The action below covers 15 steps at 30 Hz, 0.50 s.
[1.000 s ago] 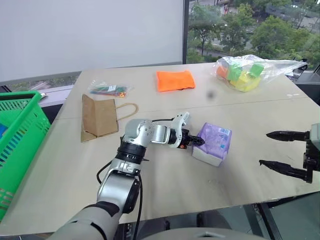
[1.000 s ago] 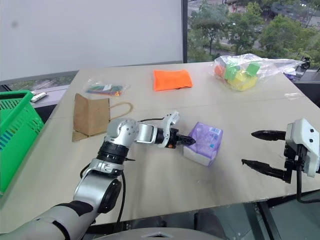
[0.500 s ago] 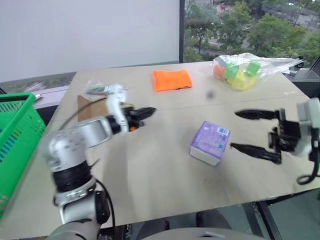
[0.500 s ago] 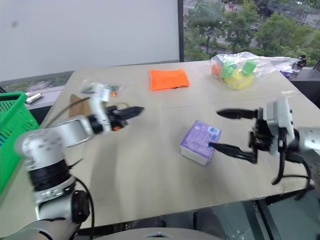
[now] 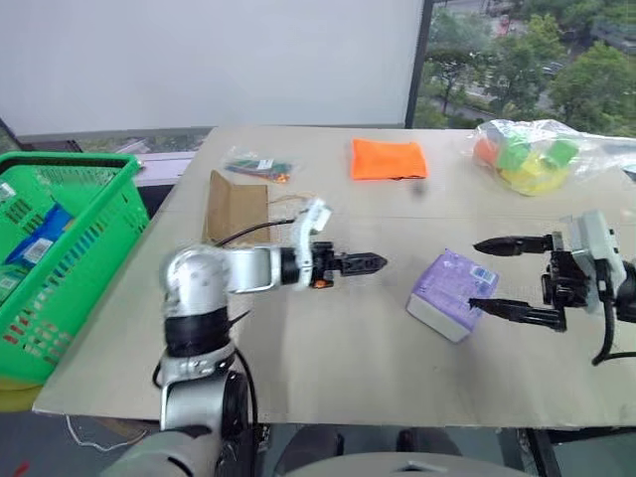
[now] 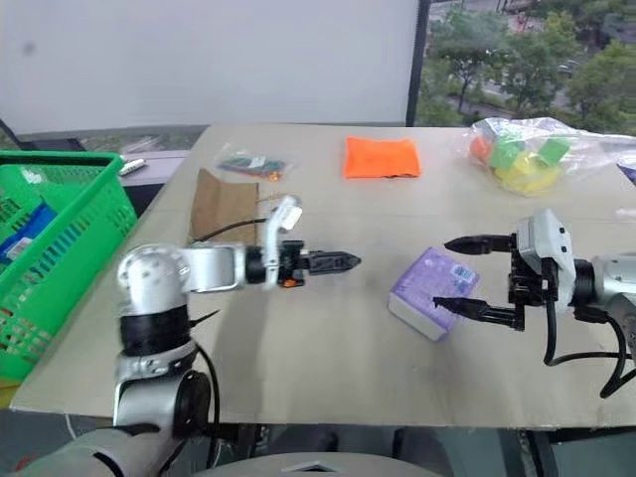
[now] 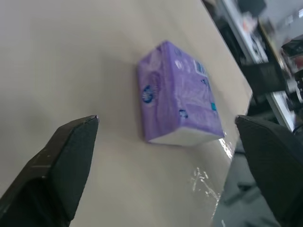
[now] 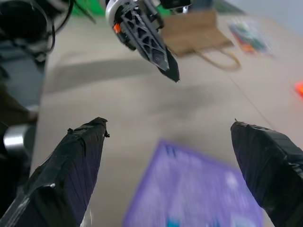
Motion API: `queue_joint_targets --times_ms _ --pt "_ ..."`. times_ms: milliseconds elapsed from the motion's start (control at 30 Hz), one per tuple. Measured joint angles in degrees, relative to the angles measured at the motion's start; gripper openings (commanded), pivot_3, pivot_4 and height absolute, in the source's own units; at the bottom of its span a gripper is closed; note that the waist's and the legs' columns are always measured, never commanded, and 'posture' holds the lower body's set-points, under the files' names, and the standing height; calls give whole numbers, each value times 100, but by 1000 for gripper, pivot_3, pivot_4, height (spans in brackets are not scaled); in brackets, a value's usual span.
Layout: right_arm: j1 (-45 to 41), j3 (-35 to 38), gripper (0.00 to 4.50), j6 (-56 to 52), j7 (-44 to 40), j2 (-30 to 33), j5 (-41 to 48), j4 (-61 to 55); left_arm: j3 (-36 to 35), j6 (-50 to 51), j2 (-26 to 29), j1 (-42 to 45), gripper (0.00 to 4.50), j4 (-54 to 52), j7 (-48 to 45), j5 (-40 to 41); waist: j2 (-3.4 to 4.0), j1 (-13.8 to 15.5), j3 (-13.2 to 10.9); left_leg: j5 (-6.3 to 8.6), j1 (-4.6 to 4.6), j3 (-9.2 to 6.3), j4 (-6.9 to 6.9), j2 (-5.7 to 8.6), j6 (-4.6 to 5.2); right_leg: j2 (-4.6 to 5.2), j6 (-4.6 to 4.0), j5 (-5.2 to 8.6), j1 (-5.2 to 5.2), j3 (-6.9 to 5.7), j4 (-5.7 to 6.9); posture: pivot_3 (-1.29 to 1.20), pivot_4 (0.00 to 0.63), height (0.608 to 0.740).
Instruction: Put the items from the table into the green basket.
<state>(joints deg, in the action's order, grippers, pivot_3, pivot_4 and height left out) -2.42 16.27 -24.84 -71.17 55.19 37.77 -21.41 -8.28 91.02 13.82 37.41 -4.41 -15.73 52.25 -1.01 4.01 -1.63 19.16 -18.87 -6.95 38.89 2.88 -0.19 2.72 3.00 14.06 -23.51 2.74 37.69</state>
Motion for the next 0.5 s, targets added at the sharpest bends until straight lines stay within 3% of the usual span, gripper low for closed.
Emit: queue_joint_targets --times_ms 167,500 --pt "745 619 4500 50 -30 277 -317 -69 1104 -594 -285 472 4486 1300 -397 -743 3 -343 0 1 0 11 -2 -7 2 -2 0 0 -5 11 -3 -135 0 740" --pt "1641 1353 4500 -12 -43 311 -455 -306 2006 -1438 -549 904 4486 2387 -1212 -1579 13 -658 -1 4 8 27 2 -8 7 -17 7 -2 0 27 2 -179 5 740"
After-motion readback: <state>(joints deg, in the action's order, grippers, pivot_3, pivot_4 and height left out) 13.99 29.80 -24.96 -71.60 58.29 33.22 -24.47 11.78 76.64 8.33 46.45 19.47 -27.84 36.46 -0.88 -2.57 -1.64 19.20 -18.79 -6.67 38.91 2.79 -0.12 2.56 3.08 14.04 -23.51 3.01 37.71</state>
